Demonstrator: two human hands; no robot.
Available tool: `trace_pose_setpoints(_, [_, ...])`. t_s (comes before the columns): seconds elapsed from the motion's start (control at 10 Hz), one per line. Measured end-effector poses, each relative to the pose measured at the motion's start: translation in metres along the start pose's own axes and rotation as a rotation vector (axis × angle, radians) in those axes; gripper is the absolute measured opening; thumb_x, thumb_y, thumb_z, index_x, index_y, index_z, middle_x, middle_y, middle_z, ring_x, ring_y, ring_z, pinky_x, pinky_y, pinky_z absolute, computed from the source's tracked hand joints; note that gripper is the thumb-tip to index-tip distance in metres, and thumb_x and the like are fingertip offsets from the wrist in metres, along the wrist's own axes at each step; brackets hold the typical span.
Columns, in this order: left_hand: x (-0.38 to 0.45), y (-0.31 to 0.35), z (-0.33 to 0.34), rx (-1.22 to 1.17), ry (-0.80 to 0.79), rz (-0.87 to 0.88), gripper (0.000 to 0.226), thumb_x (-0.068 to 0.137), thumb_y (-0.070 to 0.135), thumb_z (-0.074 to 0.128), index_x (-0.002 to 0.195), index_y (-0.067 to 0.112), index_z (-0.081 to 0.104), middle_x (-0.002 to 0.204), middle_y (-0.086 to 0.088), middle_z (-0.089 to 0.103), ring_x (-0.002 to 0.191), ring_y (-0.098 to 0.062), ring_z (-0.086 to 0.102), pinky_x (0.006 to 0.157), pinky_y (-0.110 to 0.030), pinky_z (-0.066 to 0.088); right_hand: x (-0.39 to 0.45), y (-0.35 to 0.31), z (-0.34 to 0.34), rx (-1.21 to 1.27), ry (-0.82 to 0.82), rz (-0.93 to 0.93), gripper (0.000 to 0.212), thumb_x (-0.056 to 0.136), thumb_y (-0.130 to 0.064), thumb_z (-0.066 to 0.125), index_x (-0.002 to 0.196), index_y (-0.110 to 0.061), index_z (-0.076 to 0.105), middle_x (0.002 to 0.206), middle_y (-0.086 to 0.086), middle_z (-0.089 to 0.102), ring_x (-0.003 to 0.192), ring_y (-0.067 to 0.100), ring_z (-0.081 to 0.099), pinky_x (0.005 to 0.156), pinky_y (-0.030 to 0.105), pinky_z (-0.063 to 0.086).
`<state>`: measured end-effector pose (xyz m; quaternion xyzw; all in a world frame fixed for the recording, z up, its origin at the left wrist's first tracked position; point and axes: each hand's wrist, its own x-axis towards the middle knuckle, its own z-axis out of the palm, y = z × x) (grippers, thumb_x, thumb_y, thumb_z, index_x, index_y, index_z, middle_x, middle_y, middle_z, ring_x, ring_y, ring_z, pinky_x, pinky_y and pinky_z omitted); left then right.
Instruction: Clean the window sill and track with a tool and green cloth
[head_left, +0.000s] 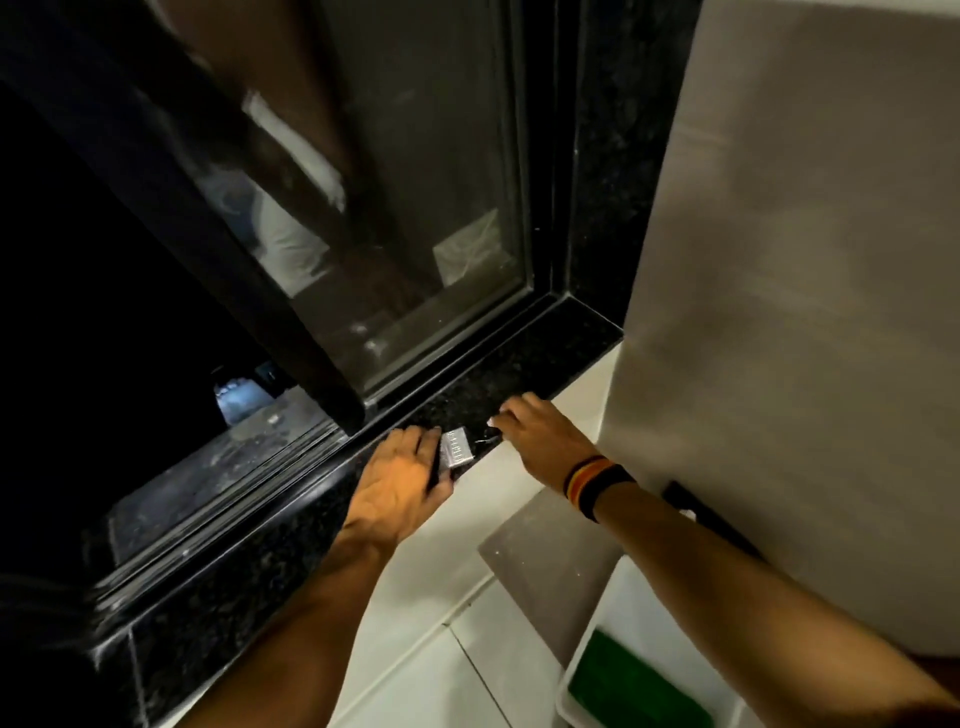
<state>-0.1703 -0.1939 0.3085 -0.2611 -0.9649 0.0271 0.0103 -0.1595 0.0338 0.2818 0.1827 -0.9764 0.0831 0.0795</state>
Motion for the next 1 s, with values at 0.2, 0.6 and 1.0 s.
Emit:
trace_pose_setpoints(0.2, [0.030,0.096,0.023,-0.138,-0.015,0.425,0.059,0.084,0.039,0.061,0.134,0.008,0.058,0.120,-0.013,0.064,0.102,-0.032,0.060,0.089,-0.042,0.054,-0.140,0.053,0.013,0.156,-0.055,0.422,0.048,0.083,-0.010,0.038,0.129,-0.015,0.053,0.126,0.013,0.054,0.116,0.033,0.053,0.100,0.044,0.049])
trace_pose_setpoints(0.6, [-0.029,0.279,0.242,-0.262,-0.530,0.660,0.058,0.094,0.029,0.060,0.144,0.006,0.043,0.132,-0.016,0.060,0.112,-0.031,0.060,0.094,-0.045,0.051,-0.367,0.052,0.178,0.213,-0.399,0.899,0.035,0.088,0.001,0.055,0.121,-0.008,0.062,0.118,0.018,0.061,0.112,0.037,0.056,0.105,0.047,0.046])
trace_pose_setpoints(1.0, [-0.042,0.281,0.338,-0.313,-0.503,0.521,0.060,0.103,0.029,0.047,0.155,0.008,0.027,0.163,-0.016,0.027,0.150,-0.031,0.025,0.122,-0.045,0.028,-0.349,0.061,0.279,0.199,-0.455,1.018,0.044,0.095,-0.009,0.049,0.138,-0.005,0.047,0.143,0.020,0.047,0.131,0.036,0.045,0.110,0.048,0.039])
